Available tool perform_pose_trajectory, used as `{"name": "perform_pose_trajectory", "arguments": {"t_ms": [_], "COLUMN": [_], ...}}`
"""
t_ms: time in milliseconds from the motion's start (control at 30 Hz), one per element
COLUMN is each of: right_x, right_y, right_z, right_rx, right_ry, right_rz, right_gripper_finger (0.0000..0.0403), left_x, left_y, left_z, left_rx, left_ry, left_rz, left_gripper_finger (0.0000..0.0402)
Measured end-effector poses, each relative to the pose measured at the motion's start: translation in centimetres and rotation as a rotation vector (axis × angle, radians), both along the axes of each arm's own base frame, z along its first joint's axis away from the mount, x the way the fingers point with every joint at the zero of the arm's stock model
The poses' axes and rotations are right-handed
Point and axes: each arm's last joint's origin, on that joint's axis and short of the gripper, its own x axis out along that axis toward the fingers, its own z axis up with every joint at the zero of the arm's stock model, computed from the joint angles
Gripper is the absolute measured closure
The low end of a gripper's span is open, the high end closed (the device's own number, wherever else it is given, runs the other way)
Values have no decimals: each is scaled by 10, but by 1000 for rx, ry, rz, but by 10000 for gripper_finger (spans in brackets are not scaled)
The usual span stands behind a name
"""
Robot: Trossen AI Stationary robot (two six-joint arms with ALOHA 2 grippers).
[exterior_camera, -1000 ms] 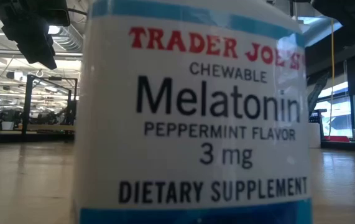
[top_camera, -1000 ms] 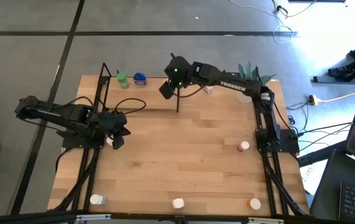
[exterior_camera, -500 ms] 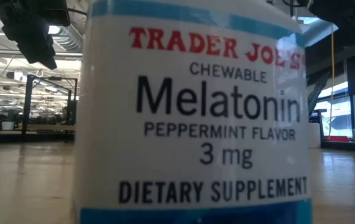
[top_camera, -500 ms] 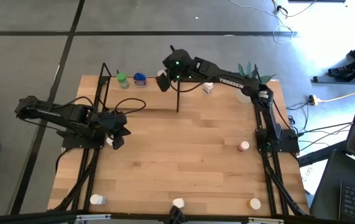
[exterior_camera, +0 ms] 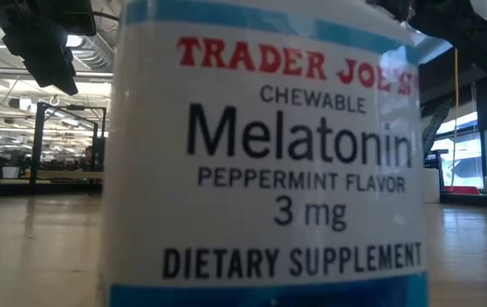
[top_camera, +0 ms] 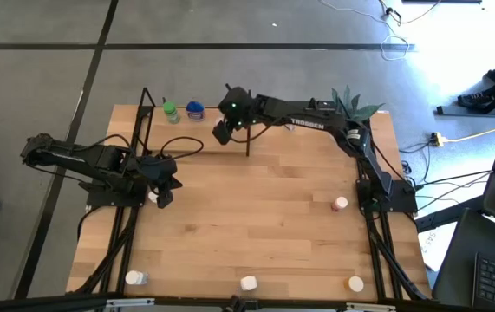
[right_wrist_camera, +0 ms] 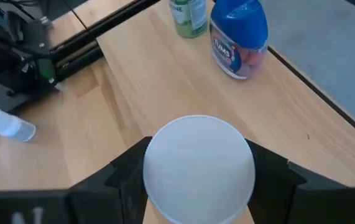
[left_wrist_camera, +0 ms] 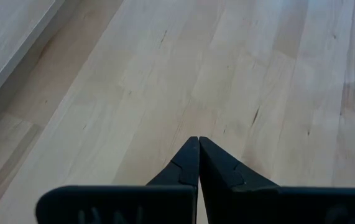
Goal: Pick and place medicine bottles onto shelf by color
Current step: Put the orange pill bottle on the shelf
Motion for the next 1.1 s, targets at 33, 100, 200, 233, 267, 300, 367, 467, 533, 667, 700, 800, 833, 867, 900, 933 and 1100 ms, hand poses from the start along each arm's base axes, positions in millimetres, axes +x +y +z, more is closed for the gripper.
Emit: {"name": "perform_pose_trajectory", "arguments": {"t_ms": [33, 100, 200, 233, 267, 300, 367, 467, 533, 667, 700, 800, 833, 867, 900, 933, 1100], "right_x": [0, 0, 2, 3, 4, 5, 7, 8, 7, 6, 6, 7, 8, 8, 7, 7, 9], "right_y": [2, 6, 15, 19, 22, 26, 32, 35, 32, 16, 13, 4, 3, 1, 0, -1, -2], "right_z": [0, 0, 0, 0, 0, 0, 0, 0, 0, -3, -6, -15, -17, -18, -20, -20, -24], "right_rx": [-7, -18, -64, -82, -101, -125, -187, -286, -325, -320, -307, -287, -289, -290, -287, -295, -334], "right_ry": [9, 20, 39, 47, 55, 60, 75, 105, 115, 104, 103, 112, 105, 103, 113, 115, 127], "right_rz": [4, 23, 81, 107, 133, 161, 224, 281, 291, 284, 283, 257, 255, 253, 253, 260, 296], "right_gripper_finger": [193, 193, 193, 193, 193, 193, 193, 193, 193, 193, 193, 193, 193, 193, 193, 193, 193], "left_x": [0, 0, 0, 0, 0, 0, 0, 0, 0, 0, 0, 0, 0, 0, 0, 0, 0], "left_y": [0, 0, 0, 0, 0, 0, 0, 0, 0, 0, 0, 0, 0, 0, 0, 0, 0], "left_z": [0, 0, 0, 0, 0, 0, 0, 0, 0, 0, 0, 0, 0, 0, 0, 0, 0], "left_rx": [0, 0, 0, 0, 0, 0, 0, 0, 0, 0, 0, 0, 0, 0, 0, 0, 0], "left_ry": [0, 0, 0, 0, 0, 0, 0, 0, 0, 0, 0, 0, -1, -1, 0, -1, 0], "left_rz": [0, 0, 0, 0, 0, 0, 0, 0, 0, 0, 0, 0, 0, 0, 0, 0, 0], "left_gripper_finger": [401, 401, 401, 401, 401, 401, 401, 401, 401, 401, 401, 401, 401, 401, 401, 401, 401]}}
